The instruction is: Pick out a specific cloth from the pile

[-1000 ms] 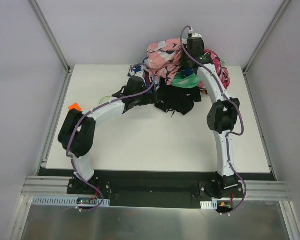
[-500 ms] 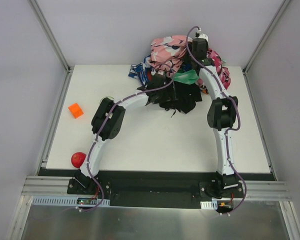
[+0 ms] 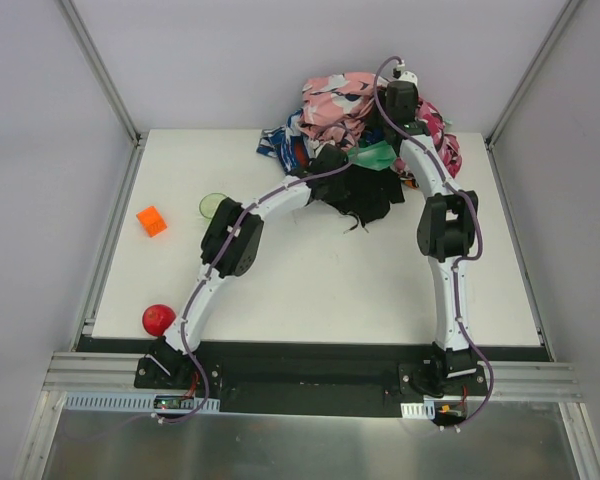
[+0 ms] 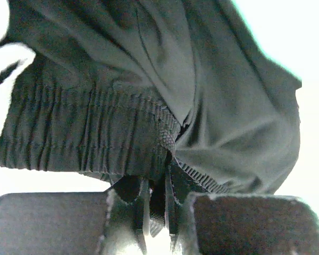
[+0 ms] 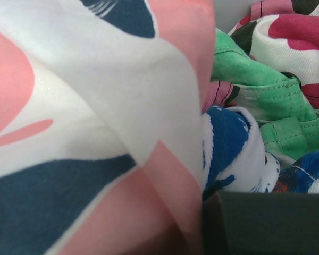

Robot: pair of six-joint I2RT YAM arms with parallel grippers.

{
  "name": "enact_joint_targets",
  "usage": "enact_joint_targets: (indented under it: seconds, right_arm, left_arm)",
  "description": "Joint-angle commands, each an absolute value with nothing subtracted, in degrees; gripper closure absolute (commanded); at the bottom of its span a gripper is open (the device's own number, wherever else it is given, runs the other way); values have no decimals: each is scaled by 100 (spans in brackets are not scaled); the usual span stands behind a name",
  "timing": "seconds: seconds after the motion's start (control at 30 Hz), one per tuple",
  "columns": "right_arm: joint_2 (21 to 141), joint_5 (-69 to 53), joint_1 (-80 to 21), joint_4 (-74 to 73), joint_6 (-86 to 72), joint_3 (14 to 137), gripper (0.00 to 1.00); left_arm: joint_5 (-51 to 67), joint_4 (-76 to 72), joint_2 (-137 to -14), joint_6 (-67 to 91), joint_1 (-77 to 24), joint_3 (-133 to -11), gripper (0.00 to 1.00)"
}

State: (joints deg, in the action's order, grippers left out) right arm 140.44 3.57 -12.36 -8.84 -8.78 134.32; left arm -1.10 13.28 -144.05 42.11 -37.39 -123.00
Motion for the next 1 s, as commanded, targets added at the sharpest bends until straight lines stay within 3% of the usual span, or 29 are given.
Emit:
enact_joint_targets:
  seconds: [0.0,0.27,0.5,0.73,0.97]
  right_arm:
    - [13816,958,-782,-764,-729,13351,99]
    - [13465,1283,-545,-1335,-352,12841,99]
    - [13237,1257,-404,-1529,-325,12463,99]
    - [12973,1231,-387,-1617,-273,12226,98]
    - [12779,1099,-387,-1626,-220,12067,96]
  left_arm:
    - [-220,1600,-12757,3158,-3902,-11499,100]
    - [-1071,1336,-8453,1416,-4613,-8484,100]
    - [-1458,1458,-6093,1450,-4667,-7445,100]
    - [-1767,1573,-5010,1371,-4676,-7409,100]
    - [-2003,1670,-5378,1231,-4676,-7769,100]
